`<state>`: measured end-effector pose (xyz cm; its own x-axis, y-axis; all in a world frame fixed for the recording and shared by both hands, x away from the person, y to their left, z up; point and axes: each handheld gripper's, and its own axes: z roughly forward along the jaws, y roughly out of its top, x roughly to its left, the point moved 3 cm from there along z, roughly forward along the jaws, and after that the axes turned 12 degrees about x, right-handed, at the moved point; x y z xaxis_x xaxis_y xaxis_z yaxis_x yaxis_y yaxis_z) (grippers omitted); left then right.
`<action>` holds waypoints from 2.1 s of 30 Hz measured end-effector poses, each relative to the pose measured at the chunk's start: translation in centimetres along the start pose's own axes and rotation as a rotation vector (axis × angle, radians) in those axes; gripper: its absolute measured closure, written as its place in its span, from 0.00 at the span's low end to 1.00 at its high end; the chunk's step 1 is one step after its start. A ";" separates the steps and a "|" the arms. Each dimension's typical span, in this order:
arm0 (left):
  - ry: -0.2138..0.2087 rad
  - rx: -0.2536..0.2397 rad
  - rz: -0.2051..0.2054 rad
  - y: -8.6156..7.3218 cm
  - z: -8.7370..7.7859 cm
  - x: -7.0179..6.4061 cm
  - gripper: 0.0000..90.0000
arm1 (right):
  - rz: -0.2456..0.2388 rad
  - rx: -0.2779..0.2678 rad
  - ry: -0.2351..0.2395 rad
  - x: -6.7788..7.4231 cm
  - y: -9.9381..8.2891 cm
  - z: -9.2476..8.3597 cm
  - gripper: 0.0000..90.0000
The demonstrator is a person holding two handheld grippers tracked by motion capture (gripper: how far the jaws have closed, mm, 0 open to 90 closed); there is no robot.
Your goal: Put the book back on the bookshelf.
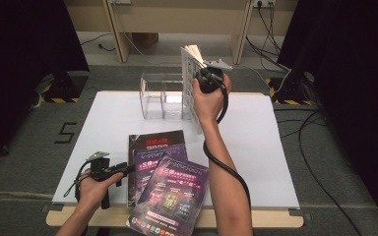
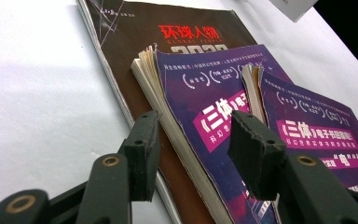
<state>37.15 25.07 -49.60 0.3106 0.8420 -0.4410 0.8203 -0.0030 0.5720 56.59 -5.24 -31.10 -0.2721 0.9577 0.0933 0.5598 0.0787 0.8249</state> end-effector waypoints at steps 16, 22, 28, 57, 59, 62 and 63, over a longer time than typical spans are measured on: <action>-0.001 0.004 0.002 -0.1 0.2 0.0 0.58 | 0.015 -0.003 0.001 -0.1 0.4 0.6 0.83; 0.000 0.003 0.004 -0.1 0.2 -0.1 0.58 | 0.011 -0.006 0.000 -0.1 0.7 0.8 0.83; 0.001 0.004 0.004 -0.1 0.1 0.0 0.58 | 0.015 -0.007 -0.002 -0.2 0.9 1.1 0.83; -0.001 0.004 -0.001 -0.1 0.2 0.2 0.58 | 0.047 -0.018 -0.026 -1.0 2.0 3.0 0.83; -0.002 0.005 -0.001 -0.1 0.2 0.1 0.58 | 0.050 -0.020 -0.028 -1.0 1.9 3.2 0.83; -0.004 0.007 0.001 -0.1 0.2 0.1 0.59 | 0.044 -0.009 -0.031 -0.9 1.5 3.6 0.83; -0.004 0.008 0.001 -0.1 0.2 0.1 0.59 | 0.040 -0.002 -0.034 -0.9 1.3 3.7 0.83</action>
<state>37.18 25.07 -49.82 0.3132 0.8401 -0.4429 0.8238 -0.0084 0.5668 60.51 -4.96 -32.16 -0.2230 0.9688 0.1077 0.5683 0.0394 0.8219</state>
